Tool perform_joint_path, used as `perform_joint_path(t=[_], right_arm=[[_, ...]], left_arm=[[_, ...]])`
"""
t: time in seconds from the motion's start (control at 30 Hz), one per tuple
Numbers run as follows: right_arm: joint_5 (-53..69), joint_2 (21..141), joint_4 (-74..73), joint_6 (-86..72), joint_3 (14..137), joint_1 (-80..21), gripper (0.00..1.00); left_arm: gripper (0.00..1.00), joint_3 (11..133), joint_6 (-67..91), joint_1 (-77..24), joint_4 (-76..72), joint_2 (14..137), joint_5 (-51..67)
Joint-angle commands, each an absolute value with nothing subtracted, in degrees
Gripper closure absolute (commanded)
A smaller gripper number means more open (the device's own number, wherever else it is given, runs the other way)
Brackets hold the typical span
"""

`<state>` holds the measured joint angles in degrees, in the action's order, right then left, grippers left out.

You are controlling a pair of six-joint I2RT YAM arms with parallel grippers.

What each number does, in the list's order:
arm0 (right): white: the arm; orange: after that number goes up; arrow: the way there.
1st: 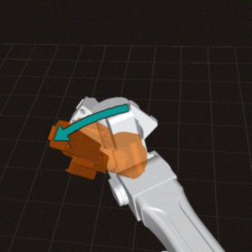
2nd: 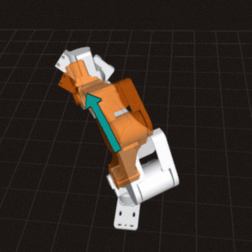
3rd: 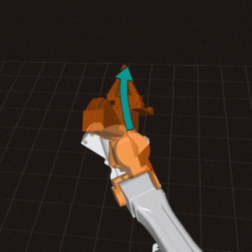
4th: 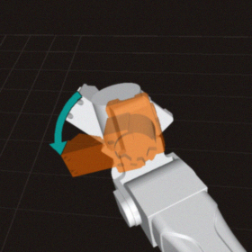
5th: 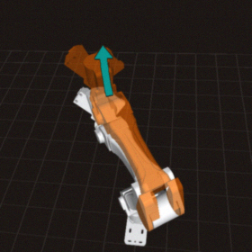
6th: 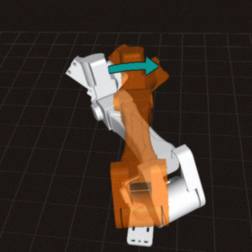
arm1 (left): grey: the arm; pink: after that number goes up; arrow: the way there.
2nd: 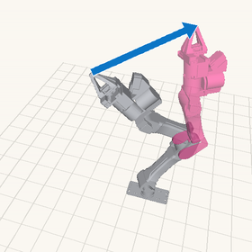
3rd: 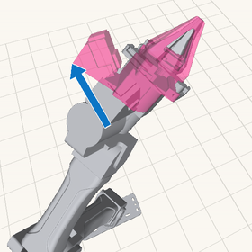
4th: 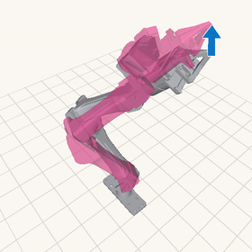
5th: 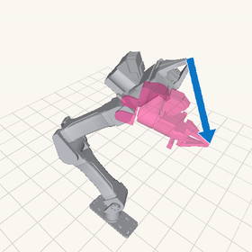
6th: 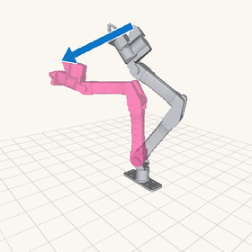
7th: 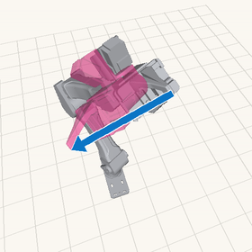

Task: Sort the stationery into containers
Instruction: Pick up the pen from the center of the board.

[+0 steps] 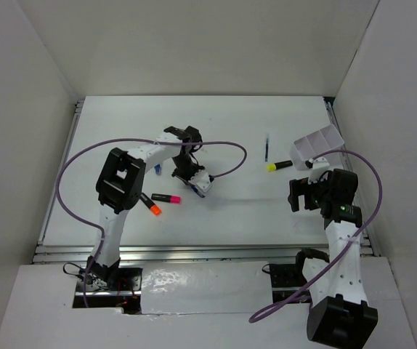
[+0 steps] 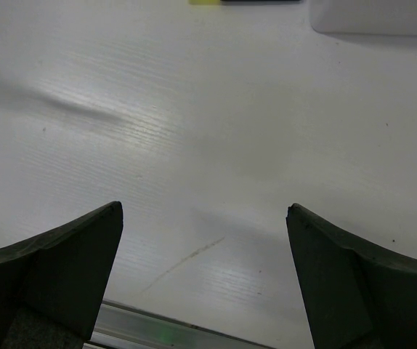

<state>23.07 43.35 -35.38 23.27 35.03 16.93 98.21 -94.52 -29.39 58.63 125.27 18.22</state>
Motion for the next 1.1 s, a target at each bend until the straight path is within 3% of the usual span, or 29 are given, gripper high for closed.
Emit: perform_joint_path(t=[0.0,0.1,0.23,0.47,0.6,0.73,1.07], right_arm=[[25.22,41.14,-35.77,23.12,37.08,17.40,0.01],[28.46,39.03,-36.82,21.63,39.97,17.40,0.01],[37.05,37.71,-39.55,17.77,46.92,17.40,0.02],[54.13,39.63,-37.36,1.17,57.82,17.31,0.04],[58.18,42.44,-32.09,-8.07,60.29,16.18,0.05],[56.79,45.87,-27.87,-15.01,61.78,9.52,0.05],[57.31,54.84,-18.10,-25.58,64.15,1.50,0.05]], left_arm=[[0.87,95.63,-94.23,-30.32,56.16,126.22,16.43],[0.97,96.50,-89.84,-30.41,56.07,123.76,18.97],[1.00,98.52,-79.31,-30.41,54.06,117.44,25.47],[1.00,98.88,-36.78,-31.02,43.78,101.20,35.50],[1.00,88.80,-15.70,-32.43,32.72,91.07,35.08],[1.00,86.13,-10.56,-33.31,29.36,85.09,35.16],[1.00,87.62,-10.38,-33.31,31.20,85.95,35.33]])
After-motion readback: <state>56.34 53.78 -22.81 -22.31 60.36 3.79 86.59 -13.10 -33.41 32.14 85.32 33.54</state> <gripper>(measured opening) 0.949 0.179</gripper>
